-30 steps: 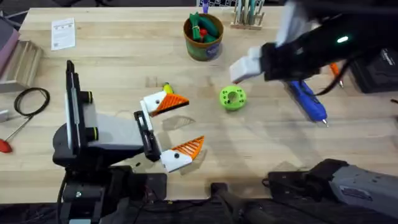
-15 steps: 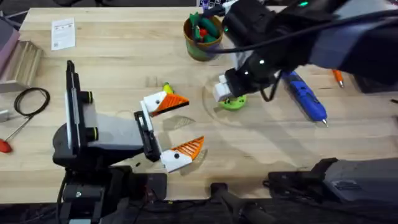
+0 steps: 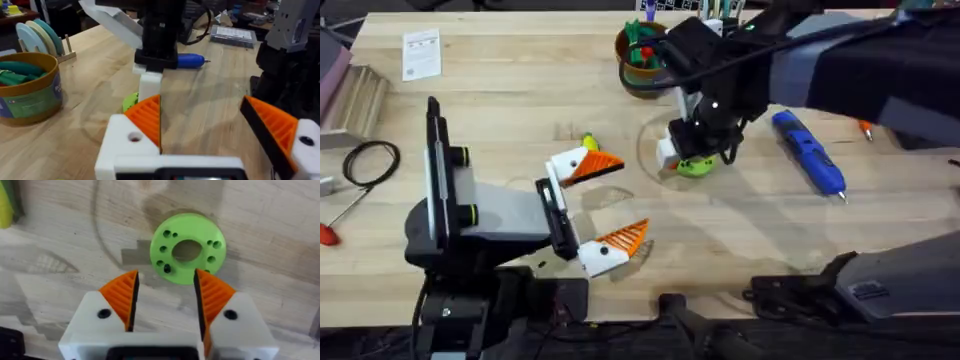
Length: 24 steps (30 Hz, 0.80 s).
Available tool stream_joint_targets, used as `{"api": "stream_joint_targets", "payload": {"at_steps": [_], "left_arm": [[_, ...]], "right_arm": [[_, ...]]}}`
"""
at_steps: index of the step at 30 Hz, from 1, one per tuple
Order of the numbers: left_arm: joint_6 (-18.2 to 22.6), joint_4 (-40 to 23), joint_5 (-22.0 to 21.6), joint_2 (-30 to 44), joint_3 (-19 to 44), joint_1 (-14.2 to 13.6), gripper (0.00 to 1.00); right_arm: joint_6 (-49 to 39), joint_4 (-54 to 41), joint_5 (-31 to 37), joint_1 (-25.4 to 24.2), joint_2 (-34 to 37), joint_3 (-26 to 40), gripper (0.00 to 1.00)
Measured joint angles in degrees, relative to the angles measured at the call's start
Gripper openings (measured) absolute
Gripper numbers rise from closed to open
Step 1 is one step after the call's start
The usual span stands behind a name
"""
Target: Pick up the gripper from the table and insert it into the empty holder that is missing its gripper. Then pick up a screw, insert it into the mounting hole, and use the screwdriver to tighten it. Finally, clean up the table by picking up the vegetable and placing it into the bucket.
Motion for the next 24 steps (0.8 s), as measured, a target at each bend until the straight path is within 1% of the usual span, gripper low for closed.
{"api": "stream_joint_targets", "payload": {"at_steps": [3,8,11,14,24], "left_arm": [[0.0,0.0,0.0,0.0,0.0,0.0,0.986],[0.0,0.0,0.0,0.0,0.0,0.0,0.986],[0.0,0.0,0.0,0.0,0.0,0.0,0.986],[0.0,0.0,0.0,0.0,0.0,0.0,0.986],[0.0,0.0,0.0,0.0,0.0,0.0,0.986]], "right_arm": [[0.4,0.4,0.0,0.0,0.9,0.0,0.593],[0.7,0.7,0.0,0.0,2.1,0.0,0.562],[0.9,0.8,0.0,0.0,2.3,0.0,0.528],[1.1,1.3,0.0,0.0,2.3,0.0,0.474],[1.4,1.5,0.0,0.0,3.6,0.0,0.422]]}}
